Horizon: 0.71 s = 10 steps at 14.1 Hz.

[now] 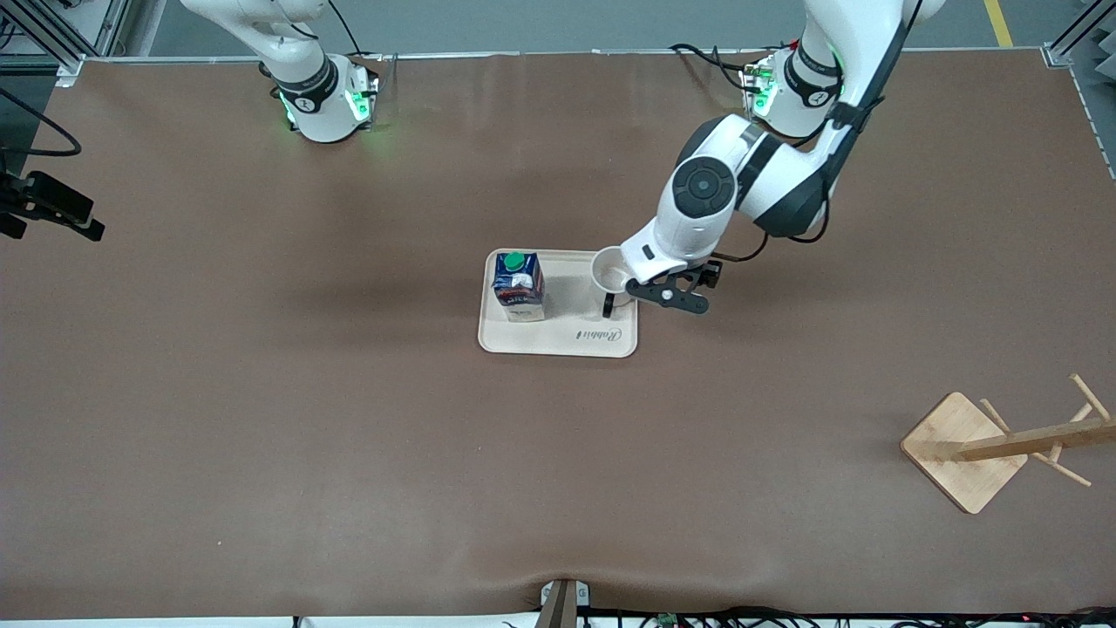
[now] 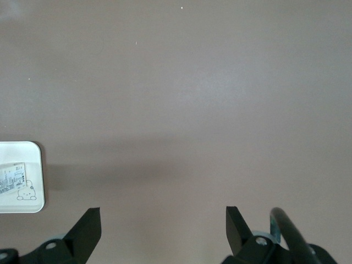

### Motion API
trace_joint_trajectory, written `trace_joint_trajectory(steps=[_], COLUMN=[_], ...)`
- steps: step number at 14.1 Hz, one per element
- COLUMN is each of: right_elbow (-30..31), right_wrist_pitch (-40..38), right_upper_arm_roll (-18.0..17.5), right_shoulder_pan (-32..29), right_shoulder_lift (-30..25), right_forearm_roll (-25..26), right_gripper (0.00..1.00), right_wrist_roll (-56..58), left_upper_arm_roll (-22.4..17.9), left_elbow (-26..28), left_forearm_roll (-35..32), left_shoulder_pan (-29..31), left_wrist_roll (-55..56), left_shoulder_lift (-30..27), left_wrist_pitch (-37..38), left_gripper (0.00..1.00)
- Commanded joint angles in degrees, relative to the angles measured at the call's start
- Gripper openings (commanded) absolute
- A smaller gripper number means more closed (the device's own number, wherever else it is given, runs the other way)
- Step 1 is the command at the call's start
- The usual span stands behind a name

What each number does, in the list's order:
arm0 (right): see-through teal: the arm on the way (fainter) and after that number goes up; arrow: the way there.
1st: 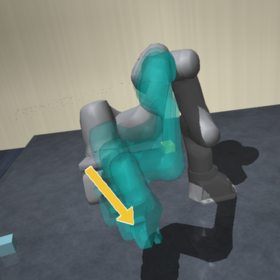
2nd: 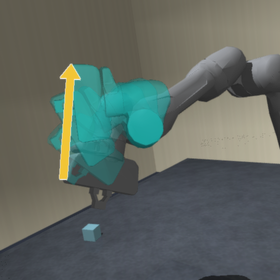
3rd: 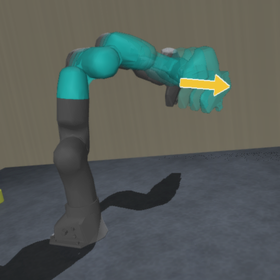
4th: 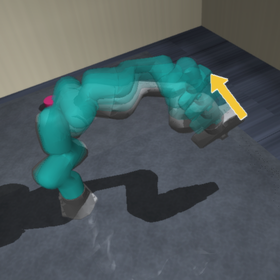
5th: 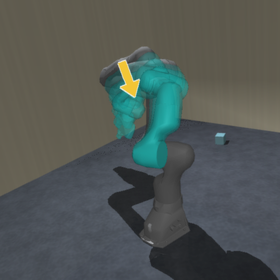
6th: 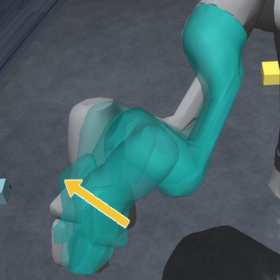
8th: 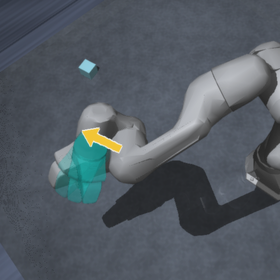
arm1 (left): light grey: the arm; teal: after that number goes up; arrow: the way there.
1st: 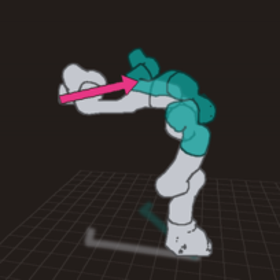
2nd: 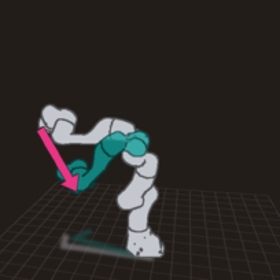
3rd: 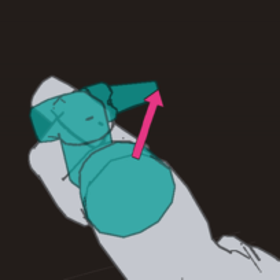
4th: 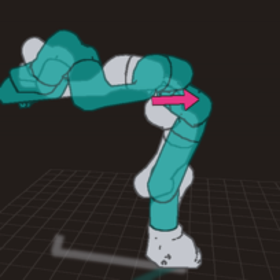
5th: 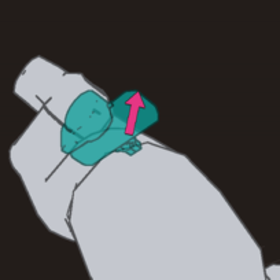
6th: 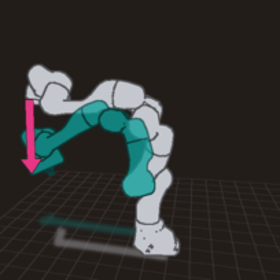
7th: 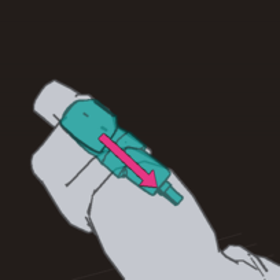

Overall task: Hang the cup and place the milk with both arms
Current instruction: 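Lower the left gripper and grasp the white mug by its rim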

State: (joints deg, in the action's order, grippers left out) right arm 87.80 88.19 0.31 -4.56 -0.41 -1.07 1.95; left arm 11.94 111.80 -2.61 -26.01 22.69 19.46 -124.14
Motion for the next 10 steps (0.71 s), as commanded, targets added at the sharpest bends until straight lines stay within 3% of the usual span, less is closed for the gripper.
trace_joint_trajectory(steps=[1,5,9,10], right_elbow=[-0.8,-0.4,0.0,-0.1], right_wrist_pitch=[-0.6,-1.0,-1.0,-1.0], right_upper_arm_roll=[-0.5,-0.5,-0.4,-0.4], right_shoulder_pan=[0.3,1.1,1.0,1.0], right_shoulder_lift=[0.2,0.6,1.7,2.2], right_forearm_roll=[-0.5,-0.5,-0.5,-0.5], right_gripper=[1.0,1.0,1.0,1.0], right_wrist_roll=[-0.3,-0.3,-0.3,-0.4], left_upper_arm_roll=[-0.3,0.1,0.1,0.1], left_elbow=[0.6,1.2,0.8,0.6], left_forearm_roll=[0.2,0.3,0.4,0.4], left_shoulder_pan=[-1.9,-2.6,-3.3,-3.4], left_wrist_roll=[3.8,3.9,7.9,8.3], left_shoulder_lift=[2.2,6.0,8.1,8.1], left_wrist_pitch=[-3.6,-6.8,-8.4,-8.3], left_gripper=[0.84,0.65,0.09,0.0])
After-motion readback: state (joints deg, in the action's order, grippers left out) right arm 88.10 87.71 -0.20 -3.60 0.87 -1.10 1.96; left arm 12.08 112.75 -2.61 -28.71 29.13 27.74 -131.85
